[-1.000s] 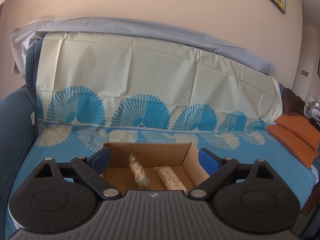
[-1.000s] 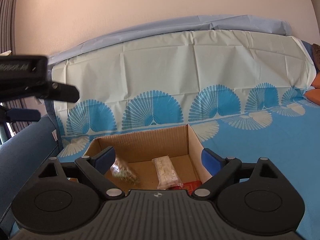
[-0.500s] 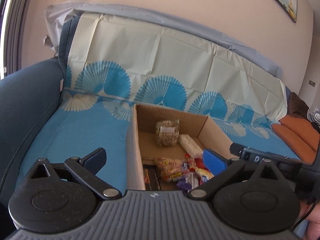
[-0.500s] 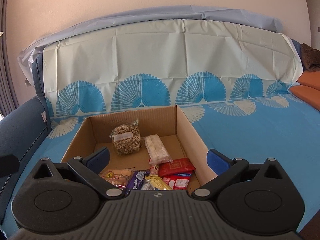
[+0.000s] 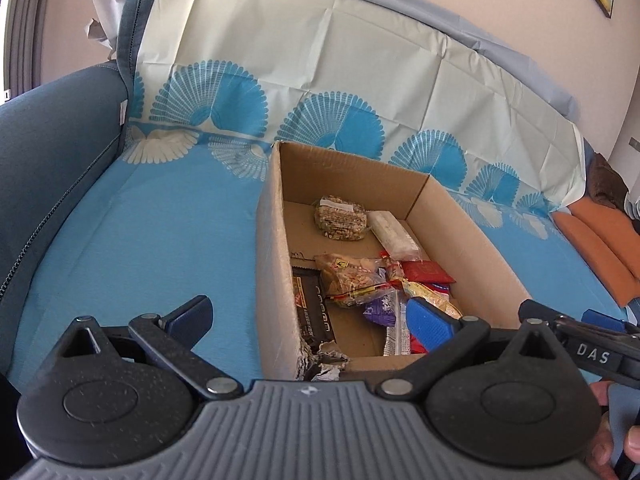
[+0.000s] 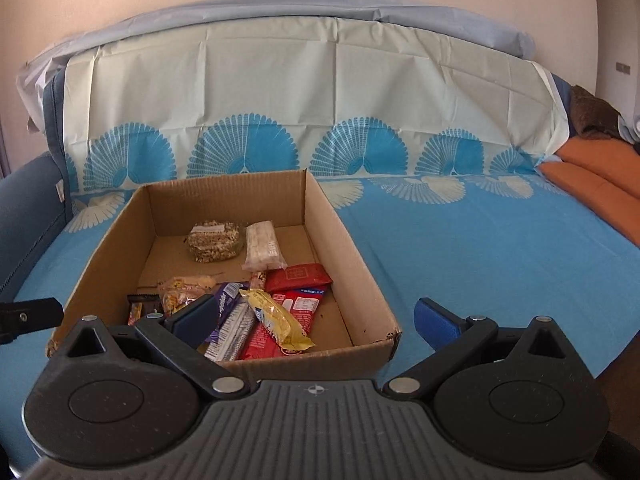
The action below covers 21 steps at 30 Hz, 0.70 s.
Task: Organize snacks
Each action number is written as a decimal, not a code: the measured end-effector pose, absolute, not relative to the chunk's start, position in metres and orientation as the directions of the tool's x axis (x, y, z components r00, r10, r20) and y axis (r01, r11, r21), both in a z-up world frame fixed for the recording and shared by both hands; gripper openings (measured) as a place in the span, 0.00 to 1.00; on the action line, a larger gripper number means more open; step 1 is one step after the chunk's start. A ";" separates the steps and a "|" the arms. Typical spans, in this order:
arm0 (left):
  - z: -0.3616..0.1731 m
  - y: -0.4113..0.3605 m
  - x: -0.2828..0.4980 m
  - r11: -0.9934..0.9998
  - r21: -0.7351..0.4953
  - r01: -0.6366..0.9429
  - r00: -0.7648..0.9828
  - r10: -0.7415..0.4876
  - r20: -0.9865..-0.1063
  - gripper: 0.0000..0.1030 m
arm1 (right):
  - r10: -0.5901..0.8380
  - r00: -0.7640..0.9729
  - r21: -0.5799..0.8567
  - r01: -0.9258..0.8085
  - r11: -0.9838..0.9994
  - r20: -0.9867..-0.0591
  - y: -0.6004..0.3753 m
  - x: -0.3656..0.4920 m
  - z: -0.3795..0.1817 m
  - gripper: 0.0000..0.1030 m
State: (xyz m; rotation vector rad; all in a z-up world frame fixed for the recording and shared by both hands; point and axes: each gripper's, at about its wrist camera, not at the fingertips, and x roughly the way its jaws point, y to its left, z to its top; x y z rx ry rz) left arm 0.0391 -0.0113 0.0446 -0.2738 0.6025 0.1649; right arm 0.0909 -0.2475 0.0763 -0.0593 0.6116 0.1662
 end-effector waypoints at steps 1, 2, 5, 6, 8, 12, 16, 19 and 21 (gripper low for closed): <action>0.044 -0.013 0.040 0.952 -0.199 -0.230 0.813 0.076 -0.577 1.00 | 0.133 0.799 -0.023 -0.181 0.983 -0.586 -0.245 0.092 0.073 0.99; 0.043 -0.015 0.040 0.955 -0.191 -0.226 0.815 0.078 -0.575 1.00 | 0.131 0.793 -0.037 -0.190 0.981 -0.595 -0.243 0.094 0.071 0.99; 0.042 -0.019 0.041 0.960 -0.177 -0.218 0.813 0.078 -0.577 1.00 | 0.128 0.795 -0.062 -0.203 0.977 -0.592 -0.238 0.094 0.070 0.99; 0.041 -0.019 0.041 0.960 -0.177 -0.218 0.812 0.078 -0.579 1.00 | 0.131 0.795 -0.062 -0.208 0.976 -0.593 -0.237 0.094 0.069 0.99; 0.040 -0.020 0.042 0.960 -0.177 -0.219 0.810 0.077 -0.582 1.00 | 0.138 0.789 -0.063 -0.218 0.974 -0.599 -0.235 0.096 0.068 0.99; 0.039 -0.019 0.043 0.962 -0.169 -0.215 0.804 0.077 -0.589 1.00 | 0.139 0.787 -0.082 -0.233 0.969 -0.601 -0.228 0.097 0.067 0.99; 0.038 -0.020 0.045 0.962 -0.168 -0.214 0.803 0.076 -0.591 1.00 | 0.140 0.785 -0.082 -0.235 0.968 -0.603 -0.228 0.097 0.067 0.99; 0.037 -0.022 0.045 0.964 -0.163 -0.208 0.804 0.074 -0.590 1.00 | 0.137 0.784 -0.085 -0.234 0.968 -0.605 -0.228 0.097 0.066 0.99; 0.037 -0.023 0.045 0.966 -0.162 -0.204 0.804 0.071 -0.591 1.00 | 0.136 0.785 -0.084 -0.233 0.969 -0.605 -0.229 0.098 0.066 0.99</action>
